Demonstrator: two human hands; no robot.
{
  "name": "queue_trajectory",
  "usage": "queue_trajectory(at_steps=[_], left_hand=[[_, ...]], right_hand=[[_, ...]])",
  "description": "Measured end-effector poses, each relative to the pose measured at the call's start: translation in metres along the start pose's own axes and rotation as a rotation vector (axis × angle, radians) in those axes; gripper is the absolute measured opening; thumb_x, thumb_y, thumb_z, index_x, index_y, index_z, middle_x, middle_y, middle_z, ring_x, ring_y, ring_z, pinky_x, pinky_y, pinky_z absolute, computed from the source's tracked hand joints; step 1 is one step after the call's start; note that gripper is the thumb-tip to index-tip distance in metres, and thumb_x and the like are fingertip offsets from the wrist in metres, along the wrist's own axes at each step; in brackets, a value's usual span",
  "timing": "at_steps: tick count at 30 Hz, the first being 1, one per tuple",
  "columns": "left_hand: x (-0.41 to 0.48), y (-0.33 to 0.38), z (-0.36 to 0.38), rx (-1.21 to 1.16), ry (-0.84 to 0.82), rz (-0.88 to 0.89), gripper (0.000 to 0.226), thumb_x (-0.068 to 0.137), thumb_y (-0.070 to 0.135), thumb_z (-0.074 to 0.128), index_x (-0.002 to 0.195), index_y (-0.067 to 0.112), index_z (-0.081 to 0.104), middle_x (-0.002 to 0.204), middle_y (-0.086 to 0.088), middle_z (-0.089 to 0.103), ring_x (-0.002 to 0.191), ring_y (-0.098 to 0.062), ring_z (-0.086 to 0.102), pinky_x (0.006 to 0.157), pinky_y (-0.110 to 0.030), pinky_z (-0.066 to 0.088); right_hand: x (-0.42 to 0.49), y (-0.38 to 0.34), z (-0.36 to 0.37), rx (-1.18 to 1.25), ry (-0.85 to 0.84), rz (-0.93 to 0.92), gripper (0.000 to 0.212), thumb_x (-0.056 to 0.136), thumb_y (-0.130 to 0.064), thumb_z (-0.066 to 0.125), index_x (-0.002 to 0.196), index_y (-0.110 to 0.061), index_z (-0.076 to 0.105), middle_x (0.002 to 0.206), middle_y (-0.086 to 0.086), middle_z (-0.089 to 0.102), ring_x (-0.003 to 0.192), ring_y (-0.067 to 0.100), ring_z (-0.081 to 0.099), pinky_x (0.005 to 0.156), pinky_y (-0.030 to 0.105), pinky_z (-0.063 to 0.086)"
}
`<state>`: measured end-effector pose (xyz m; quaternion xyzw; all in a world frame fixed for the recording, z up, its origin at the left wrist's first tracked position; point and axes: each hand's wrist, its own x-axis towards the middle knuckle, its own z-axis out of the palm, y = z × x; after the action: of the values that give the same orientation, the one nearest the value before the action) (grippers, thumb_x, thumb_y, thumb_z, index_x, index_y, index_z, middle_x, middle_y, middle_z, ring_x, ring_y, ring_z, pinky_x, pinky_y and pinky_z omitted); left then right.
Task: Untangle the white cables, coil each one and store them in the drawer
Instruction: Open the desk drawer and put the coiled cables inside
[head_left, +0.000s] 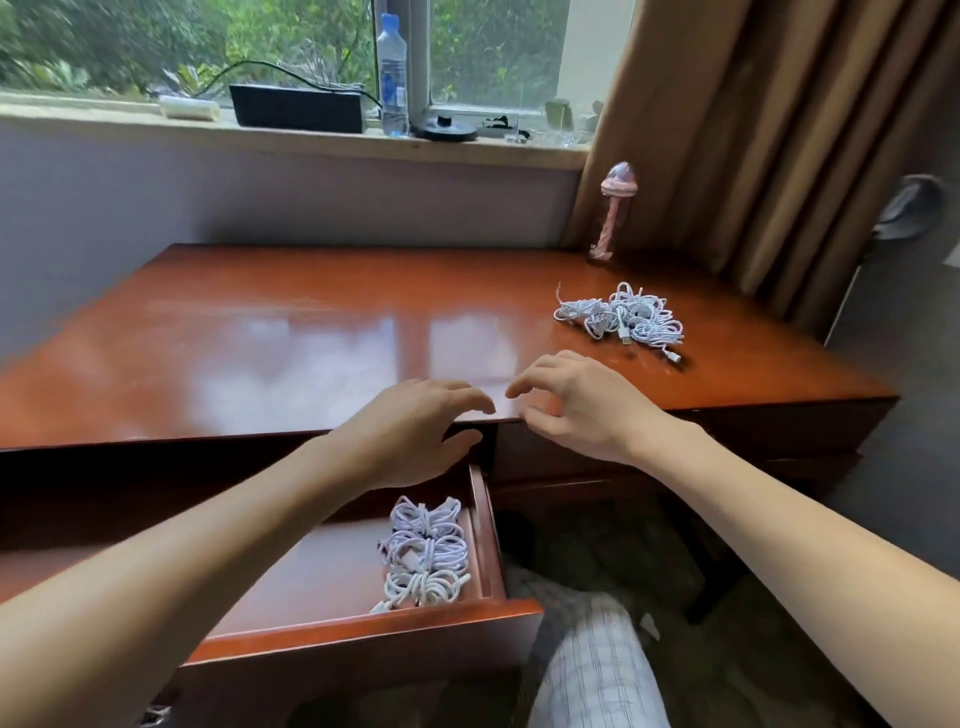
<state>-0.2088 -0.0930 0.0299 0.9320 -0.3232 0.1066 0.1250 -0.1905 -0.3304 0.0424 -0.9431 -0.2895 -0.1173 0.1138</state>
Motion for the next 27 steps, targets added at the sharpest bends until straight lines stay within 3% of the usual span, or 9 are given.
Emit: queue_trajectory(at_steps=[8, 18, 23, 27], left_hand=[[0.074, 0.009, 0.019, 0.046, 0.025, 0.061, 0.034, 0.099, 0.037, 0.056, 0.133, 0.032, 0.057, 0.137, 0.013, 0.057, 0.126, -0.015, 0.052, 0.103, -0.036, 0.041], [0.183, 0.005, 0.059, 0.062, -0.011, 0.069, 0.042, 0.099, 0.037, 0.056, 0.139, 0.026, 0.052, 0.148, 0.008, 0.049, 0.134, -0.019, 0.045, 0.105, -0.036, 0.034], [0.234, -0.016, 0.077, -0.001, 0.013, 0.013, 0.057, 0.096, 0.030, 0.060, 0.148, 0.018, 0.041, 0.159, -0.001, 0.035, 0.146, -0.023, 0.032, 0.114, -0.040, 0.029], [0.271, -0.031, 0.088, -0.013, 0.034, -0.010, 0.060, 0.095, 0.024, 0.058, 0.151, 0.015, 0.037, 0.162, -0.004, 0.029, 0.150, -0.024, 0.022, 0.118, -0.039, 0.021]], right_hand=[[-0.013, 0.058, -0.024, -0.008, 0.009, 0.160, 0.028, 0.096, -0.037, 0.061, 0.122, -0.031, 0.068, 0.123, -0.011, 0.064, 0.116, 0.011, 0.054, 0.105, 0.034, 0.045], [0.015, 0.151, -0.012, 0.007, 0.059, 0.322, 0.028, 0.090, -0.032, 0.066, 0.118, -0.031, 0.069, 0.115, -0.009, 0.064, 0.113, 0.012, 0.056, 0.099, 0.032, 0.046], [0.047, 0.184, -0.002, 0.033, 0.111, 0.334, 0.032, 0.091, -0.032, 0.066, 0.122, -0.028, 0.067, 0.125, -0.005, 0.064, 0.121, 0.018, 0.054, 0.103, 0.042, 0.046], [0.074, 0.204, 0.005, 0.069, 0.146, 0.343, 0.034, 0.094, -0.030, 0.064, 0.127, -0.021, 0.065, 0.130, 0.002, 0.063, 0.129, 0.021, 0.052, 0.113, 0.037, 0.037]])
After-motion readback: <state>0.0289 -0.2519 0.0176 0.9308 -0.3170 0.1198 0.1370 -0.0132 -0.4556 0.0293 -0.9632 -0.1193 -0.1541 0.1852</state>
